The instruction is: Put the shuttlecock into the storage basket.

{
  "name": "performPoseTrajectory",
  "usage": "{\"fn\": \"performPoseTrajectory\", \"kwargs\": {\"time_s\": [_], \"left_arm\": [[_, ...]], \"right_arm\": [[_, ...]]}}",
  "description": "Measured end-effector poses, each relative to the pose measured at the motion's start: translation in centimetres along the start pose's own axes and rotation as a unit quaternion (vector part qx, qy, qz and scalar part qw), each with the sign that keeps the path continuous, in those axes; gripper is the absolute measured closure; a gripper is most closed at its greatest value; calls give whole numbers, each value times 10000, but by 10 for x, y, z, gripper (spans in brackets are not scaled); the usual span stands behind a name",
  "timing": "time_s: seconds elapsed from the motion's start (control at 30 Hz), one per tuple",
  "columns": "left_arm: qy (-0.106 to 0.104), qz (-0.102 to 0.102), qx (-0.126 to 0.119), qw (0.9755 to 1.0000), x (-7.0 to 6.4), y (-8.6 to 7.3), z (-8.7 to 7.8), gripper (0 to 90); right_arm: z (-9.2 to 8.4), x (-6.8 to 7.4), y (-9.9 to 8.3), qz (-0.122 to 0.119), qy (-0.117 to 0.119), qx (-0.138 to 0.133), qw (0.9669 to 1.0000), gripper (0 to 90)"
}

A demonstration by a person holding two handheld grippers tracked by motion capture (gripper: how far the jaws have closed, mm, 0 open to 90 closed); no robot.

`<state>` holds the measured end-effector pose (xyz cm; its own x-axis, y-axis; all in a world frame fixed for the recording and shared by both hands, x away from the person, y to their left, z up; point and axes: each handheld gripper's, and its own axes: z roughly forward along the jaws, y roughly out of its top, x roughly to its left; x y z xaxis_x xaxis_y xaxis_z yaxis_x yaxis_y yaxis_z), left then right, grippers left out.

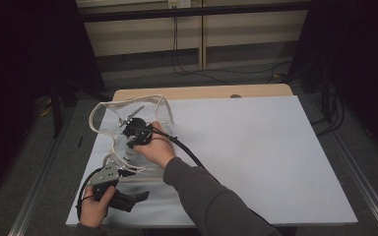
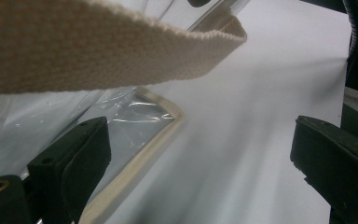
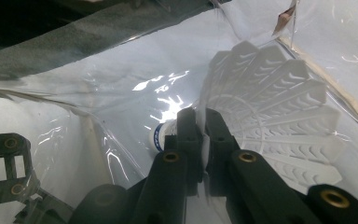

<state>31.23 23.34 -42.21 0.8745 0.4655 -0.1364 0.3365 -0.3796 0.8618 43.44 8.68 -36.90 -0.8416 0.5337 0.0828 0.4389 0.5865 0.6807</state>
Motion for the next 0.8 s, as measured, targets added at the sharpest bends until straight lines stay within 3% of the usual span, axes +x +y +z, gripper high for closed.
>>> {"fn": "performPoseTrajectory", "kwargs": {"time_s": [0.13,0.27,0.43,0.63,0.73,0.8], "left_arm": [[5,4,15,10000,0,0,0,50],[13,18,18,10000,0,0,0,50],[14,15,10,10000,0,0,0,50],[17,-7,-20,10000,-1,0,0,50],[22,26,30,10000,0,1,0,50],[23,26,36,10000,0,1,0,50]], "right_arm": [[1,0,-1,-2,26,0,10000,846],[1,1,-1,-17,-31,-1,10000,679],[0,0,-1,69,-107,-6,9999,552],[-5,-2,0,185,-147,36,9997,481],[-6,-2,0,171,-135,55,9997,484],[-5,-2,0,173,-93,81,9998,548]]}}
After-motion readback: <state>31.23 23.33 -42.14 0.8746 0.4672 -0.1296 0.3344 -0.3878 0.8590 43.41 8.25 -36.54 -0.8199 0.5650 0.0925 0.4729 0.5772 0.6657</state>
